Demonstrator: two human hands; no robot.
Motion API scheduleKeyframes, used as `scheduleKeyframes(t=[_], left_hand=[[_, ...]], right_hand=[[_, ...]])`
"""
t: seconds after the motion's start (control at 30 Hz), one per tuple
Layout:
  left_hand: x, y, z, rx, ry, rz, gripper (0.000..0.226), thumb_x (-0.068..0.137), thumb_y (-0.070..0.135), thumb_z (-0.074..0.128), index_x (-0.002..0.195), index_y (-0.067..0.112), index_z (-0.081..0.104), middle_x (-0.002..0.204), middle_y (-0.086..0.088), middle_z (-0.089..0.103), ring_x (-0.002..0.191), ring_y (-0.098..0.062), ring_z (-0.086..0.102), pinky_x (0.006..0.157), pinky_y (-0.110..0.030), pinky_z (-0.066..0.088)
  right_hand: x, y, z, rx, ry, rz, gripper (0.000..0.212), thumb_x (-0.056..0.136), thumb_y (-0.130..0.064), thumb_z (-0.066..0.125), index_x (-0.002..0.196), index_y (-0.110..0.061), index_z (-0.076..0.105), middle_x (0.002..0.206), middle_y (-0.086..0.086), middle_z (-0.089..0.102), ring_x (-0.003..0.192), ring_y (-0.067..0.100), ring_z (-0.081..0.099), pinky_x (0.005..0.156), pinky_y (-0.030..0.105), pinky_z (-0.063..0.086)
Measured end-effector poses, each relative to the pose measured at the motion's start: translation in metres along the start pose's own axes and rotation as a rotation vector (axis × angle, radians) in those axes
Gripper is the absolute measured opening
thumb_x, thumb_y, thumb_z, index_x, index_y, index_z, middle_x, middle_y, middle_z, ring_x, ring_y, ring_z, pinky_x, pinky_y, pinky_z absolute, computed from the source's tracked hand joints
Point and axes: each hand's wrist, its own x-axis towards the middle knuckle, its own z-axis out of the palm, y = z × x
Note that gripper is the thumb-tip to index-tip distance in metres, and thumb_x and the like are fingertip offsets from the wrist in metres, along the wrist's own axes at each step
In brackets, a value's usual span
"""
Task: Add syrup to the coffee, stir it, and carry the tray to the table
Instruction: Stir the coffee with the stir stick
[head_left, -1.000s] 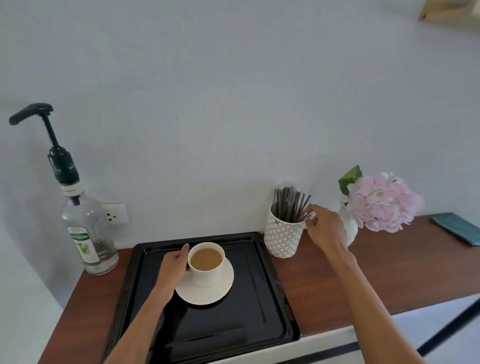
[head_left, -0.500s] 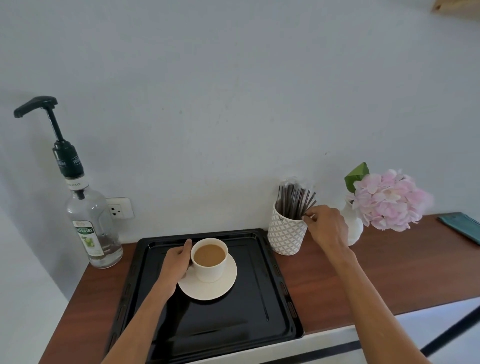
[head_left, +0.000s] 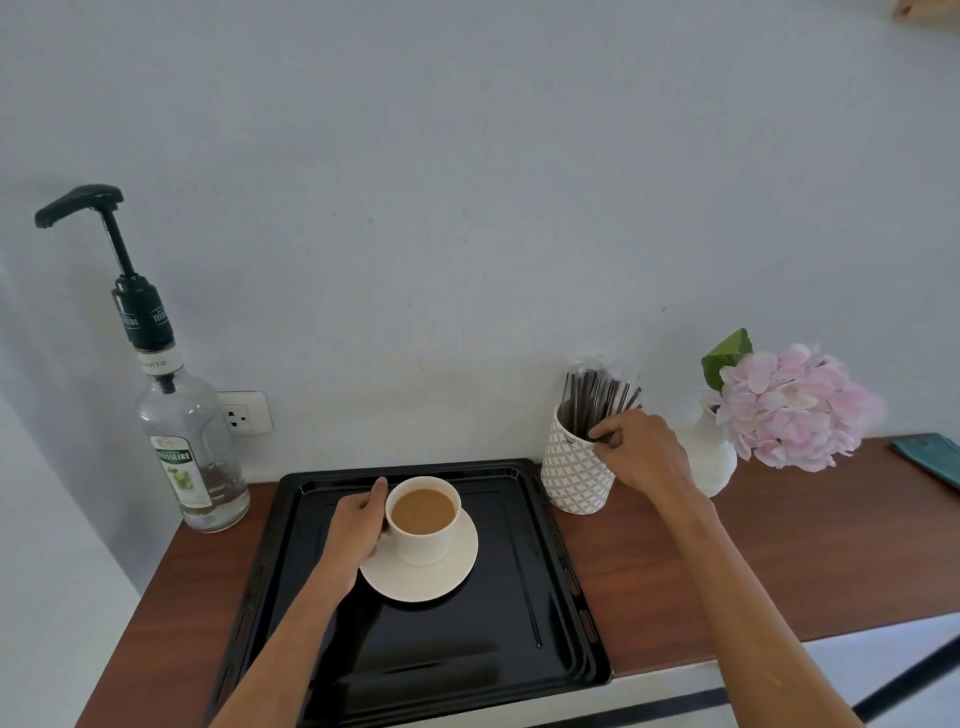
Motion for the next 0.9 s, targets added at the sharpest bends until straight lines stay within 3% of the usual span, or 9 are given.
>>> scheduleKeyframes(t=[0.13, 0.23, 0.37, 0.5, 0.6, 0.67, 0.77, 0.83, 0.9], left_hand=[[0.001, -0.001, 0.0, -0.007, 0.003, -0.012, 0.053, 0.103, 0.039, 0.048, 0.056, 0.014, 0.044, 0.039, 0.01, 0.039, 0.045, -0.013, 0.032, 0.047, -0.025, 0.024], [0.001, -0.001, 0.0, -0.013, 0.005, -0.016, 0.054, 0.103, 0.039, 0.048, 0.055, 0.015, 0.043, 0.039, 0.011, 0.037, 0.044, -0.011, 0.031, 0.046, -0.025, 0.024], [0.002, -0.002, 0.001, -0.018, 0.005, -0.022, 0.054, 0.102, 0.039, 0.049, 0.053, 0.017, 0.041, 0.039, 0.011, 0.037, 0.042, -0.01, 0.03, 0.045, -0.025, 0.024], [0.002, -0.001, 0.001, -0.022, 0.01, -0.021, 0.055, 0.102, 0.039, 0.049, 0.053, 0.017, 0.04, 0.038, 0.011, 0.036, 0.043, -0.011, 0.031, 0.046, -0.025, 0.025], [0.002, 0.0, 0.002, -0.021, 0.012, -0.019, 0.055, 0.102, 0.039, 0.049, 0.052, 0.017, 0.04, 0.037, 0.012, 0.036, 0.042, -0.011, 0.03, 0.046, -0.025, 0.025], [0.002, 0.0, 0.002, -0.024, 0.011, -0.02, 0.055, 0.102, 0.038, 0.049, 0.052, 0.017, 0.04, 0.038, 0.011, 0.036, 0.042, -0.011, 0.03, 0.046, -0.025, 0.025], [0.002, 0.0, 0.002, -0.031, 0.007, -0.024, 0.054, 0.102, 0.039, 0.049, 0.054, 0.016, 0.042, 0.038, 0.011, 0.036, 0.043, -0.011, 0.031, 0.047, -0.026, 0.025], [0.002, -0.001, 0.002, -0.036, 0.006, -0.025, 0.054, 0.102, 0.039, 0.049, 0.054, 0.016, 0.042, 0.039, 0.011, 0.036, 0.043, -0.01, 0.032, 0.047, -0.026, 0.025], [0.002, -0.001, 0.002, -0.034, 0.006, -0.029, 0.054, 0.102, 0.039, 0.049, 0.054, 0.017, 0.042, 0.039, 0.011, 0.037, 0.043, -0.01, 0.033, 0.047, -0.025, 0.026]], right_hand=[[0.001, -0.003, 0.004, 0.07, 0.025, 0.005, 0.017, 0.092, -0.012, 0.069, 0.096, -0.021, 0.083, 0.089, -0.001, 0.079, 0.09, 0.019, 0.073, 0.081, 0.042, 0.062], [0.004, -0.002, 0.006, 0.133, 0.066, 0.027, 0.016, 0.094, -0.013, 0.067, 0.098, -0.02, 0.081, 0.084, 0.0, 0.078, 0.085, 0.018, 0.073, 0.082, 0.042, 0.062], [0.007, 0.001, 0.004, 0.11, 0.09, 0.043, 0.017, 0.095, -0.012, 0.065, 0.107, -0.014, 0.077, 0.088, 0.0, 0.073, 0.084, 0.02, 0.07, 0.081, 0.039, 0.06], [0.006, 0.004, 0.003, 0.031, 0.065, 0.066, 0.019, 0.096, -0.009, 0.063, 0.112, -0.008, 0.074, 0.098, 0.013, 0.076, 0.077, 0.032, 0.072, 0.076, 0.045, 0.063], [0.003, 0.005, 0.003, 0.042, 0.061, 0.065, 0.019, 0.095, -0.003, 0.061, 0.1, -0.006, 0.078, 0.084, 0.013, 0.078, 0.059, 0.029, 0.07, 0.068, 0.045, 0.065], [0.002, 0.005, 0.004, 0.079, 0.067, 0.057, 0.017, 0.094, -0.003, 0.063, 0.095, -0.006, 0.08, 0.084, 0.012, 0.079, 0.058, 0.027, 0.069, 0.068, 0.046, 0.065], [0.003, 0.001, 0.009, 0.206, 0.069, 0.033, 0.014, 0.093, -0.006, 0.068, 0.09, -0.013, 0.08, 0.079, 0.008, 0.079, 0.046, 0.014, 0.067, 0.053, 0.032, 0.062], [0.006, -0.001, 0.014, 0.291, 0.056, 0.001, 0.014, 0.093, -0.007, 0.07, 0.086, -0.014, 0.08, 0.074, 0.006, 0.078, 0.034, 0.004, 0.059, 0.039, 0.018, 0.05], [0.01, -0.003, 0.02, 0.355, 0.035, 0.008, 0.011, 0.093, -0.01, 0.072, 0.088, -0.012, 0.081, 0.073, 0.004, 0.077, 0.031, 0.003, 0.054, 0.037, 0.016, 0.046]])
